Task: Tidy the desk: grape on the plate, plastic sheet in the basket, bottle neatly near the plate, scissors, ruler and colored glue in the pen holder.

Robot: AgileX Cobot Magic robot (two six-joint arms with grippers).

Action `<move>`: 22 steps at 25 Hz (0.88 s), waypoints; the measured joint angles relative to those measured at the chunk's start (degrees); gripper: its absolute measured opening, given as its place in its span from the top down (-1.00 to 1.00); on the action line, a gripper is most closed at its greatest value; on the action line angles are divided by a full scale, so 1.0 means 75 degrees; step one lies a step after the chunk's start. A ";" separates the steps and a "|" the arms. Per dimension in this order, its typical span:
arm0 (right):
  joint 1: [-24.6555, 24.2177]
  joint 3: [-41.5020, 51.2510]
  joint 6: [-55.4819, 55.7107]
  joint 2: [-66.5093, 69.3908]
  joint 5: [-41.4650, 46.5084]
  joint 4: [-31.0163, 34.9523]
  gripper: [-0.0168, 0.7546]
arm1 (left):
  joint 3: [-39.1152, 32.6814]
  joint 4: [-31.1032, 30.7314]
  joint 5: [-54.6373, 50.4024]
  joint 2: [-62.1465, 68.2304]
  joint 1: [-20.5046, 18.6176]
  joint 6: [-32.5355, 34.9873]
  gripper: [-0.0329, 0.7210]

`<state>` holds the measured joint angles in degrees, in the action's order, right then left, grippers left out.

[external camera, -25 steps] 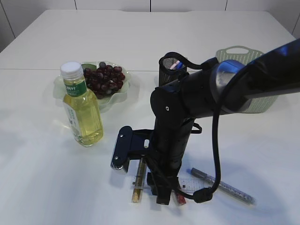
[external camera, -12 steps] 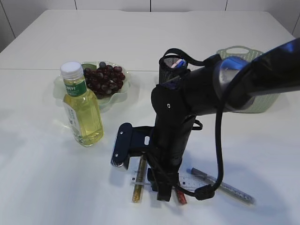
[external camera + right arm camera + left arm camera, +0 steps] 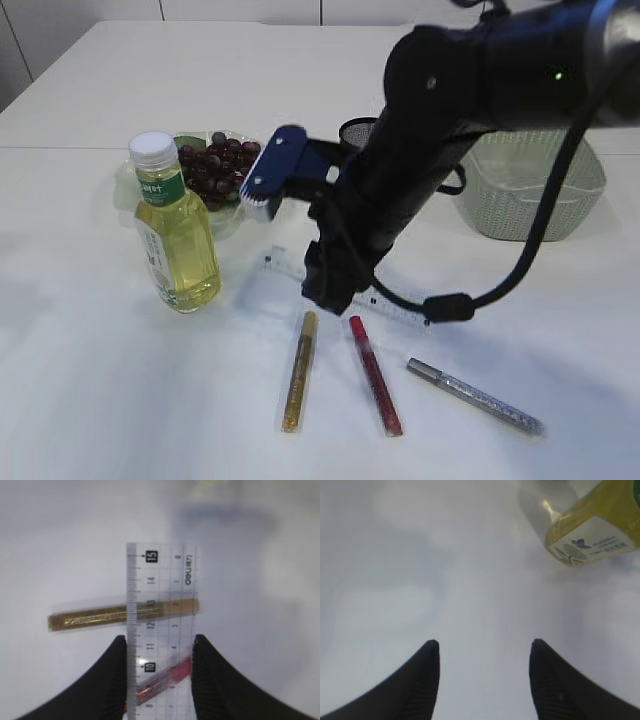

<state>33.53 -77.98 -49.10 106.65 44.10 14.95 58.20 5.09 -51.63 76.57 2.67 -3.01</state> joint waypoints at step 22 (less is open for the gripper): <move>-0.2939 -0.1309 -0.5947 0.0053 -0.0951 0.8925 0.16 | 0.0000 0.0000 -0.0059 0.0000 0.0000 0.0000 -0.19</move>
<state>11.49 -87.80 -93.70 107.05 36.96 81.88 58.20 5.09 -52.07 76.57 2.67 -3.01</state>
